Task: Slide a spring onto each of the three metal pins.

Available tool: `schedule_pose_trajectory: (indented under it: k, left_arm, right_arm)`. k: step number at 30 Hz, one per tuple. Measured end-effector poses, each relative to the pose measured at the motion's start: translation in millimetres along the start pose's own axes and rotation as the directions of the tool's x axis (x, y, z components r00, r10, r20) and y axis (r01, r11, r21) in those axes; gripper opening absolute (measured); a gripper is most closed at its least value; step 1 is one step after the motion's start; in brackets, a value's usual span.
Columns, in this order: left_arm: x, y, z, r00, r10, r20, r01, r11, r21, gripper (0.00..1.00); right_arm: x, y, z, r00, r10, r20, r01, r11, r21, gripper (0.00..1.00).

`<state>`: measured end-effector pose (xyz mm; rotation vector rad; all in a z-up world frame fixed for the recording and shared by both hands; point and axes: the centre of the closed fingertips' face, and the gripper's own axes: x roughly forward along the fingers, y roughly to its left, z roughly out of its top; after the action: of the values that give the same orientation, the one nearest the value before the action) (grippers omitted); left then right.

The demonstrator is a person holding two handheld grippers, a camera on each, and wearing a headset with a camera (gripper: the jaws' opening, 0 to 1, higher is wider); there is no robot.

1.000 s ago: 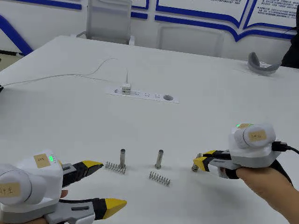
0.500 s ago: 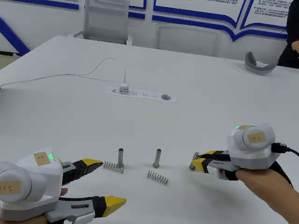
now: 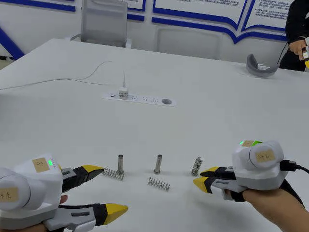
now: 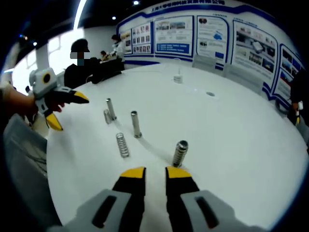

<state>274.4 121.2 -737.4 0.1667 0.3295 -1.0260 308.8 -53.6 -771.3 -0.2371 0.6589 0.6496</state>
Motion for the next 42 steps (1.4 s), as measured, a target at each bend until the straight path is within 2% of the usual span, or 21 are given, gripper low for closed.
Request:
schedule_pose_trajectory:
  k: [10, 15, 33, 42]
  left_arm:
    - [1.3, 0.0, 2.0, 1.0, -0.005, -0.001, 0.005, 1.0, 0.009, 0.62]
    - [1.7, -1.0, 1.8, 0.9999, -0.009, -0.004, 0.009, 1.0, 0.011, 0.61]
    - [1.8, -5.5, -1.6, 0.9998, -0.01, -0.019, 0.011, 1.0, 0.01, 0.6]
    - [1.7, -6.8, -3.0, 0.9997, -0.012, -0.023, 0.012, 1.0, 0.012, 0.6]
  right_arm:
    - [15.2, 36.0, 10.1, 0.9952, 0.098, -0.002, -0.098, 0.993, -0.068, 0.17]
    - [26.2, 46.8, 12.6, 0.9912, 0.132, -0.012, -0.132, 0.986, -0.098, 0.17]
    - [53.9, 56.0, 9.0, 0.9777, 0.191, -0.087, -0.203, 0.966, -0.162, 0.17]
    - [55.9, 56.3, 5.8, 0.9733, 0.201, -0.11, -0.217, 0.965, -0.15, 0.13]
